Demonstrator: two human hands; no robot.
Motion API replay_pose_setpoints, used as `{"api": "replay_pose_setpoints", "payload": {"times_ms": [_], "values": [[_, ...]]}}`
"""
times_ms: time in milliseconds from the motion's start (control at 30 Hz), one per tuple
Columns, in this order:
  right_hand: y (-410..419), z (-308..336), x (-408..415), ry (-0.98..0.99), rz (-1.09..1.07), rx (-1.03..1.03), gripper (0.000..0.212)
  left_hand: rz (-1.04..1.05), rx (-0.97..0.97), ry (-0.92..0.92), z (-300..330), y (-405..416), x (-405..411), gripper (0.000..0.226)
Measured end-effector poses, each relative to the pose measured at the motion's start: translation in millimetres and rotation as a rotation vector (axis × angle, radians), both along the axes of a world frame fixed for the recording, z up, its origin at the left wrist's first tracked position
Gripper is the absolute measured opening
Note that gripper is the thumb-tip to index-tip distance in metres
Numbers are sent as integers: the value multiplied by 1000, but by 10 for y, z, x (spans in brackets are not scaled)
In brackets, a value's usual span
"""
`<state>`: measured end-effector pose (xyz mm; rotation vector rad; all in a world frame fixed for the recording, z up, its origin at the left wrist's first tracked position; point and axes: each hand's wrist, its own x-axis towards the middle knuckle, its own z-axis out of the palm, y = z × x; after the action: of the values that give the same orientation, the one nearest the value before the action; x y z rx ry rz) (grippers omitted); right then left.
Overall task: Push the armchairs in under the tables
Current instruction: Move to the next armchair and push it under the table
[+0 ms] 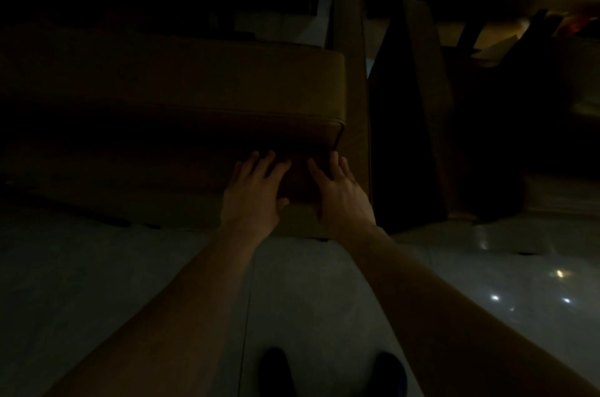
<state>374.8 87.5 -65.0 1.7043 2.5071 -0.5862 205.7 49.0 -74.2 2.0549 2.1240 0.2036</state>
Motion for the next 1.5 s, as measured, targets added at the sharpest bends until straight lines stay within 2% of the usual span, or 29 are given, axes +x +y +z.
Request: {"api": "replay_pose_setpoints", "payload": {"times_ms": [100,233,433,600,867,1067,1300,1500], "values": [[-39,49,6,16,-9,5,90,23,-17,-38,49,-33,26,73],[-111,190,235,50,19,67,85,79,-14,-61,171,-163,70,65],[-158,428,1226,18,-136,51,84,54,-26,-78,477,-215,477,62],[-204,598,2293,-24,-269,38,87,-59,1,-112,730,-124,1367,62],[-214,972,4198,0,-325,44,92,-182,-28,-171,1033,58,3402,65],[-157,981,5447,-55,-410,-5,96,-258,-35,-227,1061,154,4722,64],[209,811,6238,-80,-406,-9,95,-314,-87,-198,744,590,5514,70],[687,523,6854,-139,-405,-44,103,-321,-164,-117,401,1155,6025,88]]}}
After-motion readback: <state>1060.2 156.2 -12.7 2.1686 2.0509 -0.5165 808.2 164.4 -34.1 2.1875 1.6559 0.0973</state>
